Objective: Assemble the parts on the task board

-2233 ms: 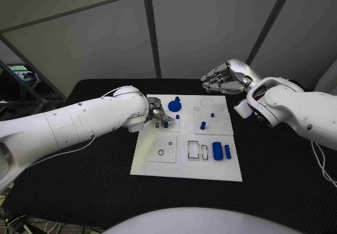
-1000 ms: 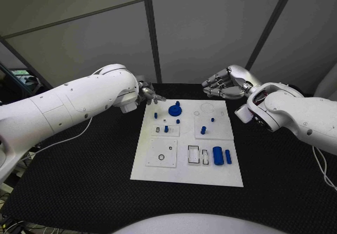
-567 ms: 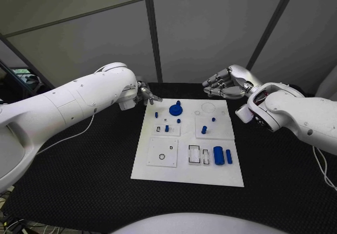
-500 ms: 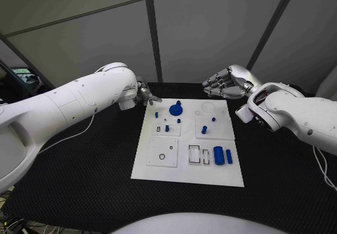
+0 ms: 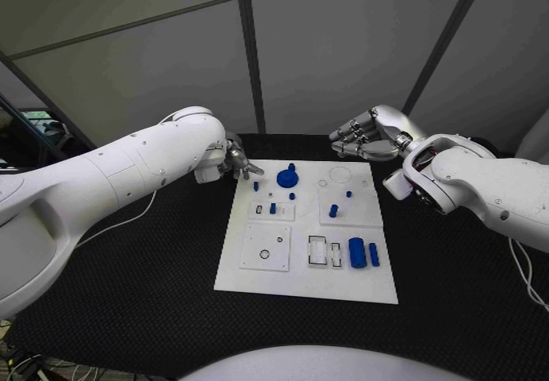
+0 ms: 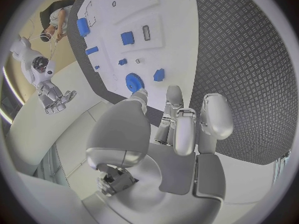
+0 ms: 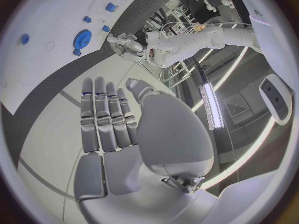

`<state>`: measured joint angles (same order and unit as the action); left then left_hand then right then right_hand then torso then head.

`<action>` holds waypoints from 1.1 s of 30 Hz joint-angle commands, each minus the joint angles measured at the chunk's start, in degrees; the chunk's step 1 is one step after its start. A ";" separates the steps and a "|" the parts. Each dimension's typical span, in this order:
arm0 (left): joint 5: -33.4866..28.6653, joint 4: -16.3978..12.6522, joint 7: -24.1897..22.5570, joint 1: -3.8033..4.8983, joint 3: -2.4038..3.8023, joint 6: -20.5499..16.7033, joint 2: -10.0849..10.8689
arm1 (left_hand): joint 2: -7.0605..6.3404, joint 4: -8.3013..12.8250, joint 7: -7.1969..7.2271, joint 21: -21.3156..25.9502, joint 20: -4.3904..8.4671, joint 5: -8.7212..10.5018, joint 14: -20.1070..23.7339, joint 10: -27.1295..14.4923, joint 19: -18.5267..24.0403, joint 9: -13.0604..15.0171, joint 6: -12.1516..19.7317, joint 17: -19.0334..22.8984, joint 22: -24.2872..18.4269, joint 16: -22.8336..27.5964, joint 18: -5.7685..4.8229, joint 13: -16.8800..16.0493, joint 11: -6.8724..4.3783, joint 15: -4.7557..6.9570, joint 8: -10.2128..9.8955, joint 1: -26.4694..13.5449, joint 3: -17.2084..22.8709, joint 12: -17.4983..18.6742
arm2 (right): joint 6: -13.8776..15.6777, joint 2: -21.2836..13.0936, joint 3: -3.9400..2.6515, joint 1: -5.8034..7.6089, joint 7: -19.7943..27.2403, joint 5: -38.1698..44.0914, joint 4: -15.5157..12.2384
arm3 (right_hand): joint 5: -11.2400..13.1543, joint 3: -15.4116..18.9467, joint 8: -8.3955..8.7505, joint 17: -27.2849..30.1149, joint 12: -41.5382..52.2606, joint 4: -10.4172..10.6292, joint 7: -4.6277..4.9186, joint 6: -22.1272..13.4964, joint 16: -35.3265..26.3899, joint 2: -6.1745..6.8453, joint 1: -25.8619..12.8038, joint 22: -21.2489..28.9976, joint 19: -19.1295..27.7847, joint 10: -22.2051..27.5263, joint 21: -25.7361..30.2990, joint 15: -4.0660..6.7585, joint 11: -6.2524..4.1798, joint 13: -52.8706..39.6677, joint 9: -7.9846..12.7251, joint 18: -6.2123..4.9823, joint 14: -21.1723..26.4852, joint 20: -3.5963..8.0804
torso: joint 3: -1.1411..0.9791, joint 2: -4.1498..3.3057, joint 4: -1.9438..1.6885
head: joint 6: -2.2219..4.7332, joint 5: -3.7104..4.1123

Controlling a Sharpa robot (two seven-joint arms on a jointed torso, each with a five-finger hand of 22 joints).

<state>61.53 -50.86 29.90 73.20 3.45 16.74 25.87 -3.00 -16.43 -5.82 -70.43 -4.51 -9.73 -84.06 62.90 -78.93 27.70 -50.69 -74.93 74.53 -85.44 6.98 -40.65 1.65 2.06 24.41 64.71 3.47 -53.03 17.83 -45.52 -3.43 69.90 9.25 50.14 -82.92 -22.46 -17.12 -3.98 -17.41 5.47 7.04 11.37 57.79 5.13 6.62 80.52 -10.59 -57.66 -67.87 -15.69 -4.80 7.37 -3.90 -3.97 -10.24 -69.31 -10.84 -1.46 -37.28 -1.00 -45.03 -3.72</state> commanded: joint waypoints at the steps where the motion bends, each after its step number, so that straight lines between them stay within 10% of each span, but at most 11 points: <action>1: 0.58 0.11 -0.83 -0.10 -0.03 2.50 -0.17 | 0.44 -0.02 -0.02 -0.31 0.04 0.25 -3.64 0.52 -0.38 -0.20 -0.71 -9.10 0.21 -0.36 -2.16 -0.22 0.00 -0.18 -0.33 0.29 -0.57 -0.59 | -0.25 0.10 -0.03 0.08 0.47 0.06 -0.07 | -0.26 0.00 -0.03 0.07 0.23 0.22 0.18 0.02 -0.24 0.10 -0.48 0.08 -0.39 0.17 0.38 0.04 0.21 0.08 -0.03 -0.16 -0.25 -0.16 | -0.04 0.02 0.00 | -0.17 0.09; 33: 0.58 1.19 -0.96 -0.86 -0.13 1.83 -1.60 | 2.79 0.78 0.28 -0.13 0.26 -0.20 -3.59 0.13 -0.39 -1.93 -2.31 -9.00 0.36 -0.41 -2.14 0.98 -0.28 0.04 -0.93 4.08 -1.60 -0.65 | -0.53 0.62 -0.03 0.08 0.26 0.06 0.16 | -0.29 -0.05 -0.05 0.07 0.25 0.23 0.18 0.04 -0.23 0.04 -0.50 0.11 -0.43 0.14 0.41 0.05 0.20 0.07 -0.03 -0.17 -0.28 -0.16 | -0.01 0.04 -0.02 | -0.56 0.34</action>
<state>61.74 -49.74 29.50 72.26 3.32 18.55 24.36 -0.15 -15.79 -5.61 -70.68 -4.30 -9.73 -84.06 63.10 -79.13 25.79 -52.54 -74.93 74.85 -85.66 6.95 -39.69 1.46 2.06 23.76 68.33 2.05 -53.43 17.70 -44.97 -3.43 69.89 9.23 50.15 -82.74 -22.46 -17.12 -3.98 -17.42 5.47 7.04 11.37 57.79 5.13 6.62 80.52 -10.54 -57.66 -67.87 -15.46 -4.80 7.37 -3.90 -3.97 -10.24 -69.31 -10.84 -1.45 -37.25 -1.01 -45.59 -3.44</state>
